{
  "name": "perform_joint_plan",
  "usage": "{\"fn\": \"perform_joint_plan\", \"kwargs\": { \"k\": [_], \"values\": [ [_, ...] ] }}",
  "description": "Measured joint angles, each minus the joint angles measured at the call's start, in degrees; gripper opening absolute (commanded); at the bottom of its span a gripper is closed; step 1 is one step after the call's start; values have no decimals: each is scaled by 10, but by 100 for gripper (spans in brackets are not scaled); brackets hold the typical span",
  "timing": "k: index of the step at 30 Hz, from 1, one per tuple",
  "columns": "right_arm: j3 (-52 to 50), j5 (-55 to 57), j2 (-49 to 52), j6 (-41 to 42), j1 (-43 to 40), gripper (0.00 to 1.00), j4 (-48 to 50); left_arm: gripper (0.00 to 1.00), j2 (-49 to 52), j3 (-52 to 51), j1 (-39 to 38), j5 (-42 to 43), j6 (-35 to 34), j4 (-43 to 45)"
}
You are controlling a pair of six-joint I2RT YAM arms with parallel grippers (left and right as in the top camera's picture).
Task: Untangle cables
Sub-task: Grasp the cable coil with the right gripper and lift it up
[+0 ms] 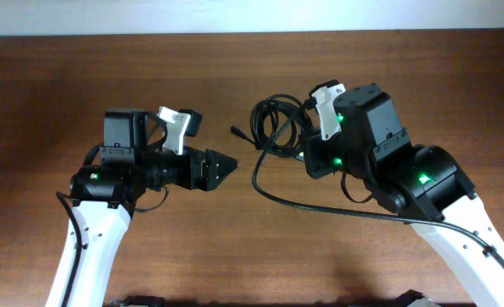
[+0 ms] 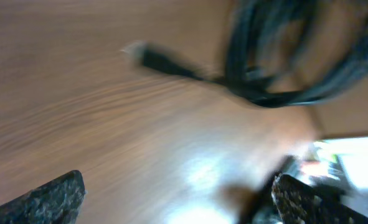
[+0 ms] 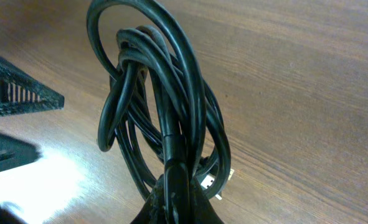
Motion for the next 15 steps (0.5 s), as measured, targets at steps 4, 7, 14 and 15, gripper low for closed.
{"fn": "perform_joint_plan", "kwargs": {
  "k": [4, 7, 14, 15],
  "values": [
    [0, -12, 0, -25, 0, 4, -17, 99, 0, 0, 0, 90, -2, 22],
    [0, -49, 0, -43, 0, 4, -17, 99, 0, 0, 0, 107, -5, 51],
    [0, -110, 0, -52, 0, 4, -17, 84, 0, 1, 0, 42, 16, 84],
    [0, -121, 0, -53, 0, 4, -17, 84, 0, 1, 0, 38, 23, 83]
  ]
}}
